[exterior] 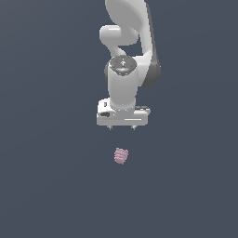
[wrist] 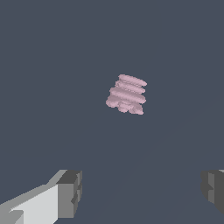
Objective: Pick up the object and move it to a goal position.
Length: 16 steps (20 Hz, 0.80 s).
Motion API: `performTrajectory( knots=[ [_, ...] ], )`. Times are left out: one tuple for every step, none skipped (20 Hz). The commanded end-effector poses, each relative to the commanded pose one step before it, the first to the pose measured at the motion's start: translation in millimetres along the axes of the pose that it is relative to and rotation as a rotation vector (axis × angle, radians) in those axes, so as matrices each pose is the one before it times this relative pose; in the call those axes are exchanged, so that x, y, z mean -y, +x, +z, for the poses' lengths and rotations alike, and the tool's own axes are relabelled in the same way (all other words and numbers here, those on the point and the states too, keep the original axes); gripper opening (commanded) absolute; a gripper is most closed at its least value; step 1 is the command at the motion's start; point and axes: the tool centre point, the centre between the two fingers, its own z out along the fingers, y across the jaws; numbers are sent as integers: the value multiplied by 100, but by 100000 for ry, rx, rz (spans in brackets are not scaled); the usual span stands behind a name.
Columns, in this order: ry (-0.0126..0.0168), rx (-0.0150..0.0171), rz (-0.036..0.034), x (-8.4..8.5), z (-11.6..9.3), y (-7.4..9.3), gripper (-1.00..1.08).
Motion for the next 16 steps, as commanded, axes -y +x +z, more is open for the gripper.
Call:
performTrajectory(
  knots=[
    [0,0,0,-1,0,0,100],
    [19,29,-59,58,4,-14,100],
    [77,113,-219,194,29,-37,100],
    [118,174,-337,304,40,-64,100],
    [166,247,-481,428,58,-90,100],
    [207,315,-615,543,72,-119,100],
    [245,383,-752,654,86,-149,100],
    [223,358,-713,605,79,-143,100],
    [174,286,-584,480,60,-119,100],
    [125,210,-445,352,40,-94,100],
    [81,140,-313,232,24,-66,100],
    [34,60,-155,100,5,-37,100],
    [0,0,0,-21,1,2,100],
    [-50,-87,194,-125,-14,42,100],
    [-28,-60,277,-97,20,72,100],
    [-3,-27,344,-47,54,97,100]
  ],
)
